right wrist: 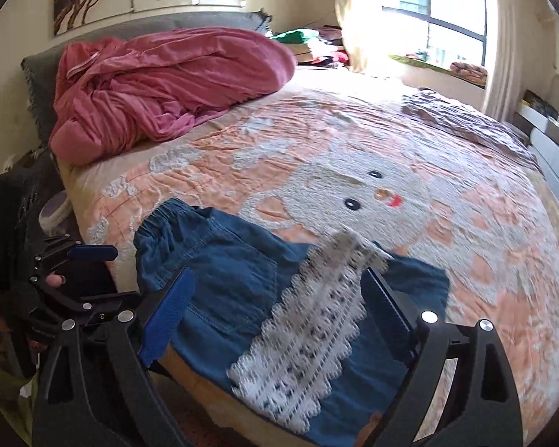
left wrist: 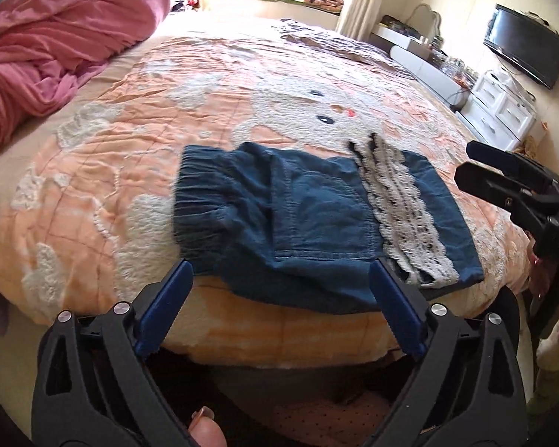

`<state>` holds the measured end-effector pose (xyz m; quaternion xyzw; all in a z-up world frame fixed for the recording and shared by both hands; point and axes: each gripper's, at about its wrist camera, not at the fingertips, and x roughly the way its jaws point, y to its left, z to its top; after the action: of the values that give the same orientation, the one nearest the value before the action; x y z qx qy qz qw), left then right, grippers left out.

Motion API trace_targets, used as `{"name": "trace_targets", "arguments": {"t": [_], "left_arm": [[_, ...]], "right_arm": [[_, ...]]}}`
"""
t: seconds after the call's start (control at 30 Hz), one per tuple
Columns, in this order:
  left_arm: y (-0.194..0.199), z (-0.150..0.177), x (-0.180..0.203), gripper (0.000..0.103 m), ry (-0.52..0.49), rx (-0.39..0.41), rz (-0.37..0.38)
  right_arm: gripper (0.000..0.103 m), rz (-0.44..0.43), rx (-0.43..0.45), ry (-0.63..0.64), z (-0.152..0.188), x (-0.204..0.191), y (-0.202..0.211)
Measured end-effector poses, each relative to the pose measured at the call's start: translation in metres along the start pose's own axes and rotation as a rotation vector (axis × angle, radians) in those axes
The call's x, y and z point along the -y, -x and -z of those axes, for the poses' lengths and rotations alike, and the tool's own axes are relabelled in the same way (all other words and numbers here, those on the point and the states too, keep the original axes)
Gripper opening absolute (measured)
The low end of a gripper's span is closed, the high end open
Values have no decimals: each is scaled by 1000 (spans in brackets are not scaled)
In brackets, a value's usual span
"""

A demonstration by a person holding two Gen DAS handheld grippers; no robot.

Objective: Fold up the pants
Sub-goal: 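Grasp the elastic waistband end with the left tool and lift it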

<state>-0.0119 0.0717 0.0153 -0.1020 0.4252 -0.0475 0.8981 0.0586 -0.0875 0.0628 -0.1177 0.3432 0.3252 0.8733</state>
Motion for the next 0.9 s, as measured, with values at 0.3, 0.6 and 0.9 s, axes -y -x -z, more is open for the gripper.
{"name": "trace_targets", "arguments": {"t": [0.3, 0.6, 0.9], "left_arm": [[-14, 7, -44, 90, 137, -40, 41], [-29, 13, -52, 90, 222, -66, 118], [-40, 14, -60, 90, 297, -67, 140]], "right_arm": [[90, -118, -113, 70, -38, -19, -71], [90, -257, -244, 139, -66, -57, -138], [62, -398, -462, 144, -67, -81, -207]]}}
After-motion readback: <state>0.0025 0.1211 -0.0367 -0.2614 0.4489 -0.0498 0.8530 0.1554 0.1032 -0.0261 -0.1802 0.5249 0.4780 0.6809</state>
